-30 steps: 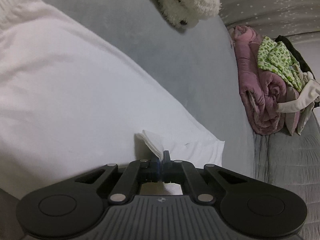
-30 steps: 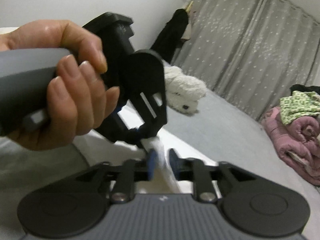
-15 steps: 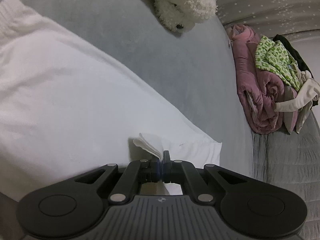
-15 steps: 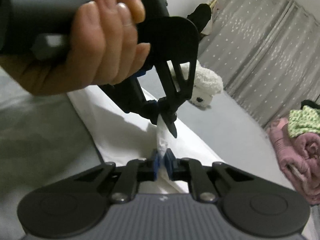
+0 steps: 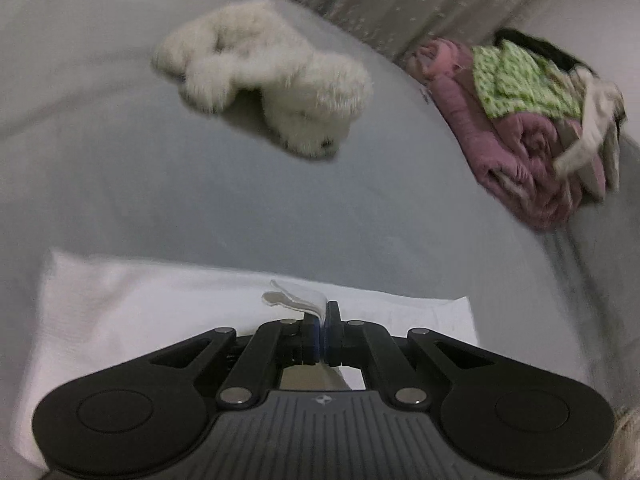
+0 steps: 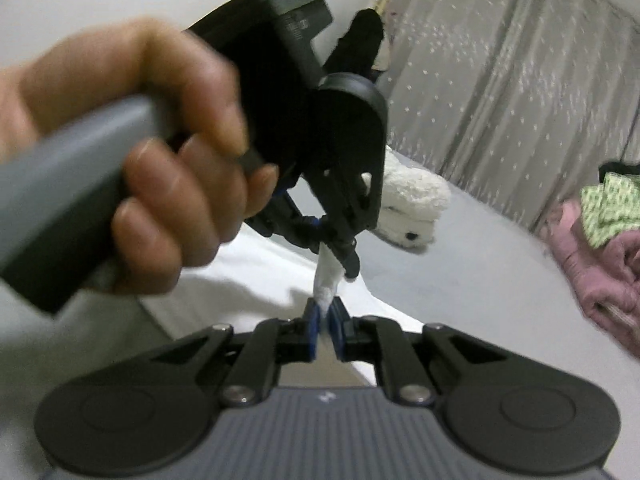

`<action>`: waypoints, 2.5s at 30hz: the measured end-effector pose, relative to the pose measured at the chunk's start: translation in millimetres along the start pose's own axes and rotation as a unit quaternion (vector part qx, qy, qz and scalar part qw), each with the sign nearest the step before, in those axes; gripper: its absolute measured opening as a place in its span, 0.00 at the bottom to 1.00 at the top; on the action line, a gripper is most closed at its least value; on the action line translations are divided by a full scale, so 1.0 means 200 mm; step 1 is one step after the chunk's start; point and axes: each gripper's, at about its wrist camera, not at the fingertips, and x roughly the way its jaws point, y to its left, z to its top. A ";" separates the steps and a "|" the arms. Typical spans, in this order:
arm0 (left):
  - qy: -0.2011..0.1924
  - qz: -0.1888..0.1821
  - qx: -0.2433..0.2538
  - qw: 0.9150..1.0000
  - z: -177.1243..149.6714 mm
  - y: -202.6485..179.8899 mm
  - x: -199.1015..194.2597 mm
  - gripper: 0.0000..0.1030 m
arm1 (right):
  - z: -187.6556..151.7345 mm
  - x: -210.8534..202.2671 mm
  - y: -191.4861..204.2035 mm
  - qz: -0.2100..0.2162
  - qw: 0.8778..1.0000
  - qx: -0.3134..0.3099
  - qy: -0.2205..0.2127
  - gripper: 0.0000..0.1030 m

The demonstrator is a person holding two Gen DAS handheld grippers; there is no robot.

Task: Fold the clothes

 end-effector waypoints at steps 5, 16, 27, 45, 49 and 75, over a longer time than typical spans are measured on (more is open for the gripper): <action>-0.014 0.014 0.063 0.998 0.03 0.11 -0.06 0.00 | 0.10 0.03 0.11 0.020 0.999 0.030 0.014 0.08; -0.039 0.031 0.091 0.995 0.00 0.27 -0.15 0.00 | 0.16 0.07 0.26 0.047 0.997 0.051 0.021 0.08; -0.035 0.069 0.087 0.993 -0.01 0.35 -0.14 0.00 | 0.17 0.12 0.39 0.053 0.997 0.044 0.030 0.08; -0.055 0.114 0.084 0.988 0.00 0.40 -0.22 0.02 | 0.14 0.14 0.38 0.090 0.994 0.049 0.030 0.16; -0.061 0.126 0.085 0.986 -0.01 0.38 -0.26 0.02 | 0.15 0.08 0.35 0.113 0.993 0.043 0.019 0.41; -0.033 0.110 -0.007 0.993 -0.31 -0.05 -0.13 0.07 | -0.49 -0.27 -0.99 -0.064 0.962 0.223 0.144 0.42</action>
